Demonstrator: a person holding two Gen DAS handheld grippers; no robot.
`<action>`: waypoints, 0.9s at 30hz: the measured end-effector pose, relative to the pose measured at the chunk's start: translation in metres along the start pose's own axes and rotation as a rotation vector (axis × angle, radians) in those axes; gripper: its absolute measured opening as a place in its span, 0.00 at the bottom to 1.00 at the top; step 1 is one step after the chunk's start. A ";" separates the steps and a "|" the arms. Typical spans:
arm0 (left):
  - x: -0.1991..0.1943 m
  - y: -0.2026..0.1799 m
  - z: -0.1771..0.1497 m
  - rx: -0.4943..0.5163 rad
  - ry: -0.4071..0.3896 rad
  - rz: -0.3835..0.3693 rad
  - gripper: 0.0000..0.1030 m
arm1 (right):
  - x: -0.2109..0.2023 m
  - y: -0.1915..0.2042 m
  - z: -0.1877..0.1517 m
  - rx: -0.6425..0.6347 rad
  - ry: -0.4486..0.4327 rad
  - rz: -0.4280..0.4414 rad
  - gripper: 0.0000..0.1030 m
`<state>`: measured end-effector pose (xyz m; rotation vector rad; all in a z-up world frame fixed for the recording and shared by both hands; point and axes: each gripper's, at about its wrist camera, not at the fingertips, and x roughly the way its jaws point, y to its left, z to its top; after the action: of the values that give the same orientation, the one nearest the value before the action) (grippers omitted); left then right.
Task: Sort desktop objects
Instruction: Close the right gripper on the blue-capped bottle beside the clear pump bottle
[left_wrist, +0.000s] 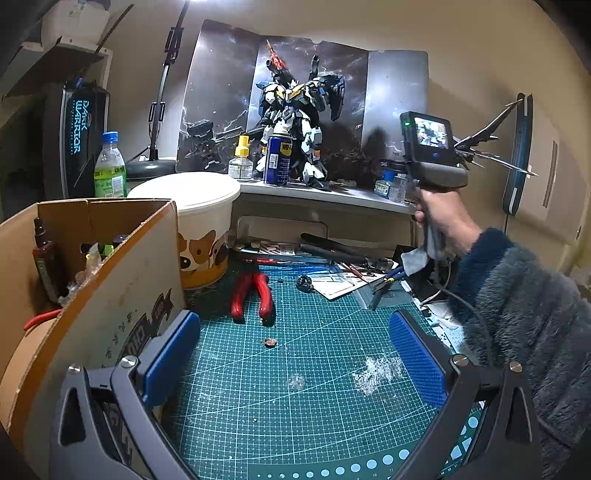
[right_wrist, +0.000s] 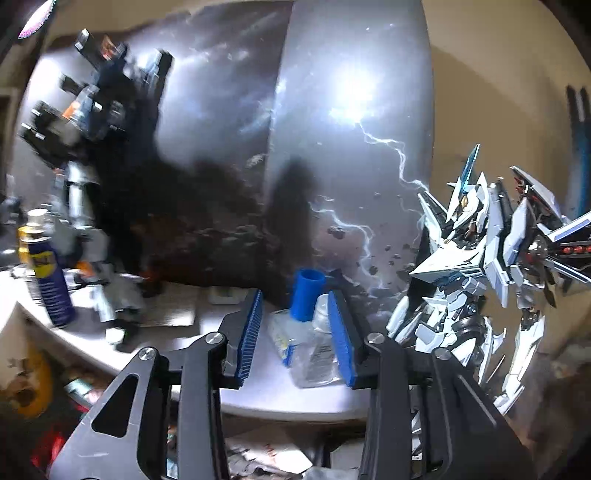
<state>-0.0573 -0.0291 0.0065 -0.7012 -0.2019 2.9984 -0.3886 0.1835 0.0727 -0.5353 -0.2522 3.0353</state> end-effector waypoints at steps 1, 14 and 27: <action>0.002 0.001 0.000 -0.004 0.003 -0.004 1.00 | 0.002 0.004 0.000 -0.003 -0.006 -0.026 0.48; 0.011 -0.002 0.001 -0.009 0.018 -0.047 1.00 | 0.043 0.009 0.002 0.084 0.039 -0.184 0.61; 0.011 -0.008 0.001 0.003 0.019 -0.056 1.00 | 0.046 -0.003 -0.001 0.111 0.053 -0.097 0.19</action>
<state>-0.0675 -0.0200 0.0040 -0.7115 -0.2129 2.9374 -0.4318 0.1902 0.0565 -0.5771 -0.1030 2.9157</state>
